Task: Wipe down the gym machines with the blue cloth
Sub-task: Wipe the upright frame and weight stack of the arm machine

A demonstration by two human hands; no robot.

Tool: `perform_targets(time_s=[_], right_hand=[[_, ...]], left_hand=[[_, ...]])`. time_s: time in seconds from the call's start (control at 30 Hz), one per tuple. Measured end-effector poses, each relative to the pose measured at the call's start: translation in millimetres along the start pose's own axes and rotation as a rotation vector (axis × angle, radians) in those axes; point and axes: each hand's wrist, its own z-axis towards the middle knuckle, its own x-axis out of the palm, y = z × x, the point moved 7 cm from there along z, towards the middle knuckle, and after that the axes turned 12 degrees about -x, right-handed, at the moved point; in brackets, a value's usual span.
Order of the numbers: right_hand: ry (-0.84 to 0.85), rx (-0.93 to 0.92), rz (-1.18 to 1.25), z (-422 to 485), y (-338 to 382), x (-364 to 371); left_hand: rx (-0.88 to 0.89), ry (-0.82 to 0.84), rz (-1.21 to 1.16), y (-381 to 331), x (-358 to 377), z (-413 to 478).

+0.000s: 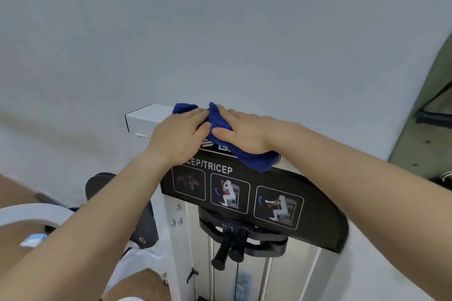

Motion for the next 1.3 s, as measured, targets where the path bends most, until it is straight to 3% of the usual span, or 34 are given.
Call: perform_targets(time_s=[0.2,0.47,0.63,0.77,0.97,1.13,1.3], right_hand=[[0.017,-0.036,-0.118,-91,-36,-3],[0.055,-0.105,0.069,10,-8,-1],[0.102,-0.057,0.16,61,2,-1],[0.12,-0.043,0.181,76,-1,0],[0.103,-0.137,0.22,19,-19,-2],[0.051,-0.191,0.158,-56,-43,-11],[-0.01,-0.254,0.13,-103,-64,-6]], left_hand=[[0.027,-0.064,0.152,-79,10,-42],[-0.258,0.06,0.166,-18,-5,-3],[-0.191,0.267,0.485,31,9,39],[-0.174,0.334,0.559,40,14,52],[-0.141,0.284,0.535,-12,4,14],[-0.218,0.235,0.223,-89,-1,-25],[-0.083,0.147,0.162,-125,4,-46]])
